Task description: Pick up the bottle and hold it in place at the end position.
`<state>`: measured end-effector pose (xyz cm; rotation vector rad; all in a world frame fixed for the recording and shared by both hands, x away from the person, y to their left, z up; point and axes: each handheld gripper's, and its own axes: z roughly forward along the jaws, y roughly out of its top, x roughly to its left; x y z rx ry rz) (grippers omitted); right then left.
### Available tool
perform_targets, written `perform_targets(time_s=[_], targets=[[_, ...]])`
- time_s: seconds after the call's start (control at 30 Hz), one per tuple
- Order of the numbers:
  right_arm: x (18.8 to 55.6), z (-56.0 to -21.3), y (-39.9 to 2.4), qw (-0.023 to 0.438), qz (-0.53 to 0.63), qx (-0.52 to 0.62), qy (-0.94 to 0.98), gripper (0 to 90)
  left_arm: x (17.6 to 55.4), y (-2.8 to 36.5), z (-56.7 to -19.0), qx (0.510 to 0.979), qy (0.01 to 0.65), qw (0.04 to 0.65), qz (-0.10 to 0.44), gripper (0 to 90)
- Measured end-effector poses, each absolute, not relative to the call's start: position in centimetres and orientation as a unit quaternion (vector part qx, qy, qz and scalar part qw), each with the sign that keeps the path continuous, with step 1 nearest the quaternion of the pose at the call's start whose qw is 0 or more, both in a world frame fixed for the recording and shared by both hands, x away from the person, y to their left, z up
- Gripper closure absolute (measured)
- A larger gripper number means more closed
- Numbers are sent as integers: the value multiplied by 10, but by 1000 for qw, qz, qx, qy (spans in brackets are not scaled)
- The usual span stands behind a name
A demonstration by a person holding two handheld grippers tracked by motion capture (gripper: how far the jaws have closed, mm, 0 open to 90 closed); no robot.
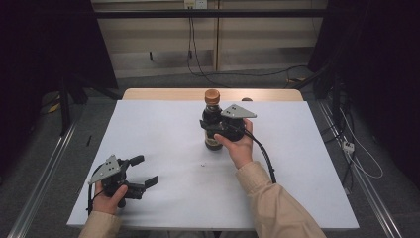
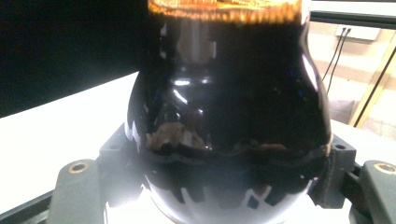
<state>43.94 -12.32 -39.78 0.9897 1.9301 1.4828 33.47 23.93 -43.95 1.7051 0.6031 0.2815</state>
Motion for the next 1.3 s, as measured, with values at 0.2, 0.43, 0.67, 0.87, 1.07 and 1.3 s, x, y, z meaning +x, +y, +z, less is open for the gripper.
perform_targets(time_s=[0.2, 0.43, 0.67, 0.87, 1.07, 1.3], targets=[[441, -400, -130, 244, 544, 369, 713, 275, 334, 238, -439, 742, 257, 607, 122, 43], [440, -402, -132, 243, 540, 362, 720, 285, 333, 239, -439, 741, 257, 608, 124, 43], [438, -404, -130, 240, 541, 373, 715, 293, 334, 235, -437, 742, 253, 608, 124, 43], [437, -405, -129, 253, 534, 370, 717, 305, 338, 234, -439, 743, 254, 608, 119, 43], [438, -405, -129, 252, 534, 367, 719, 307, 339, 234, -438, 740, 258, 609, 120, 43], [438, -406, -130, 248, 535, 368, 719, 306, 338, 233, -435, 739, 258, 610, 126, 39]])
